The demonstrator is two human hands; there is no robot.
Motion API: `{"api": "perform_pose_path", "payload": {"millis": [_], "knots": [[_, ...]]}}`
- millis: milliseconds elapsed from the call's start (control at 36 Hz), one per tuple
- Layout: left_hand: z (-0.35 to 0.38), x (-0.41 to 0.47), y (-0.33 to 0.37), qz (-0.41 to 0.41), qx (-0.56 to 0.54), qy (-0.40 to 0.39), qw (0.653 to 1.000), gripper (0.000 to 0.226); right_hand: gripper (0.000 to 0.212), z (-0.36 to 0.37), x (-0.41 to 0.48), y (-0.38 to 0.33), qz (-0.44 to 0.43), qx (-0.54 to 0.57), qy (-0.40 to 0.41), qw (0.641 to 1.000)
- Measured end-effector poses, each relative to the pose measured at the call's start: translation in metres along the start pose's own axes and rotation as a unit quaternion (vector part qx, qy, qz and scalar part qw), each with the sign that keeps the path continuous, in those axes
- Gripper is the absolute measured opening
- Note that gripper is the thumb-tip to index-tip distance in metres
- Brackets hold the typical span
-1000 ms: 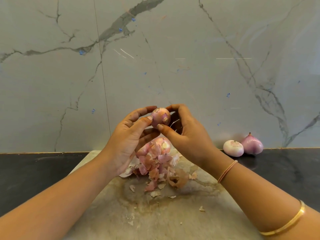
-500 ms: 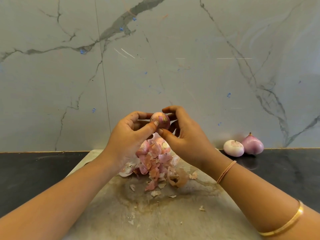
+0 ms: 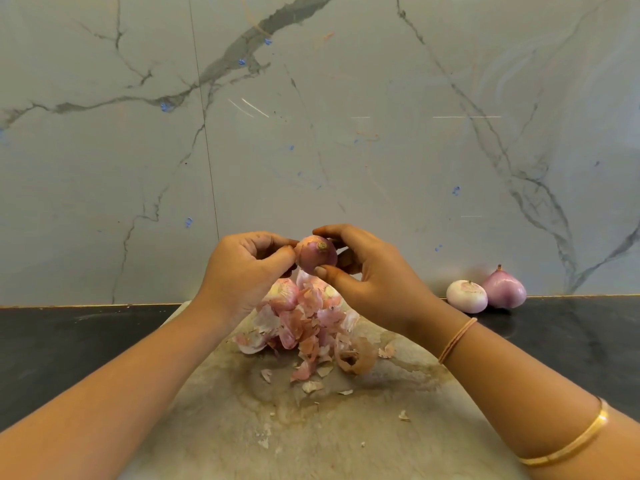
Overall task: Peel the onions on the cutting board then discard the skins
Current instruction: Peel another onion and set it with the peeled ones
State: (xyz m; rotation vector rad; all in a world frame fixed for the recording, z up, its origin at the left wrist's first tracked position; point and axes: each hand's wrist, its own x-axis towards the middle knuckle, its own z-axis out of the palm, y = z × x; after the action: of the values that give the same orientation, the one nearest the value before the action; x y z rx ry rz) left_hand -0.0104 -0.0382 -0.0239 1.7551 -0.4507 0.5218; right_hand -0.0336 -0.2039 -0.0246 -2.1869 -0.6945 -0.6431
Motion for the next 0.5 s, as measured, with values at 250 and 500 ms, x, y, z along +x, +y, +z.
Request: {"api": "perform_pose_path", "payload": {"millis": [250, 500], "knots": [[0.0042, -0.0063, 0.0019, 0.058, 0.033, -0.01, 0.998, 0.014, 0.042, -0.0002, 0.001, 0.002, 0.016, 0.017, 0.012, 1.0], [0.0041, -0.0061, 0.0004, 0.111, 0.102, 0.03, 0.988, 0.019, 0.035, 0.0006, 0.0002, 0.0023, 0.042, 0.078, 0.017, 0.996]]}}
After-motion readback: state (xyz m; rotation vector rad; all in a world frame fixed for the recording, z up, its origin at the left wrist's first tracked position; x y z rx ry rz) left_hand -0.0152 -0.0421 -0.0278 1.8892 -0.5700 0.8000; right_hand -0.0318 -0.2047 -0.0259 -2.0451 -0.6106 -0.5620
